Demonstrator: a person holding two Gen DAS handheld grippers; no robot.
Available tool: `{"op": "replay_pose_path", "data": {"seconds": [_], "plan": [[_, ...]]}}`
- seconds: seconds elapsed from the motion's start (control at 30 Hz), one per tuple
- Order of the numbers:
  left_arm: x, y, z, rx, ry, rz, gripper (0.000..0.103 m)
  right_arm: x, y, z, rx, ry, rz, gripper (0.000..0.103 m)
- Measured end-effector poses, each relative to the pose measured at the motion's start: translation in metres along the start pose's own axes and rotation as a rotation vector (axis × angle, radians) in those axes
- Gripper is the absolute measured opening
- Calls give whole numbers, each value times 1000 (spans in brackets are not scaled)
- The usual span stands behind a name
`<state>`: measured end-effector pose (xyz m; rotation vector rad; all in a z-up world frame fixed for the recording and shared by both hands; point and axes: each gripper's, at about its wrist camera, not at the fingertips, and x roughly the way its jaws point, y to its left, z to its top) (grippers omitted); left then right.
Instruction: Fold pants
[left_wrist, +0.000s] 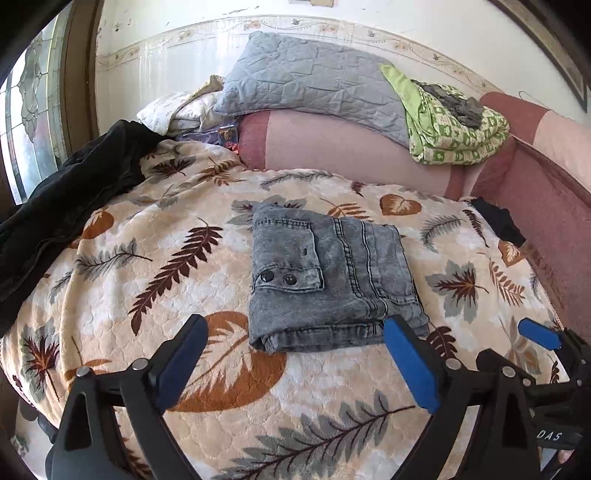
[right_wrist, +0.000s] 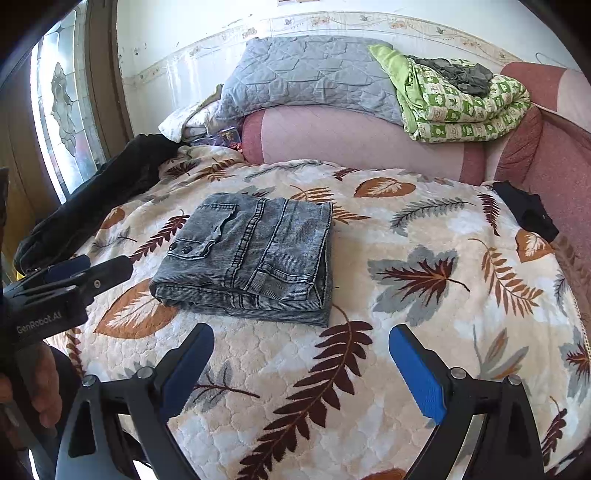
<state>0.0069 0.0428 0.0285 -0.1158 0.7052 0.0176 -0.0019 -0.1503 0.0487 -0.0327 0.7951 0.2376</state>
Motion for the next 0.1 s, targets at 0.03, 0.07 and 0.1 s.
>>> {"op": "replay_pose_path", "data": {"seconds": [0.03, 0.07, 0.1], "plan": [[1, 0, 1, 2, 1, -8, 97, 1, 1, 0, 0, 1, 4, 97], [2, -1, 2, 6, 5, -11, 97, 2, 1, 0, -2, 4, 4, 97], [3, -2, 2, 10, 5, -7, 97, 3, 2, 1, -3, 6, 3, 97]]}}
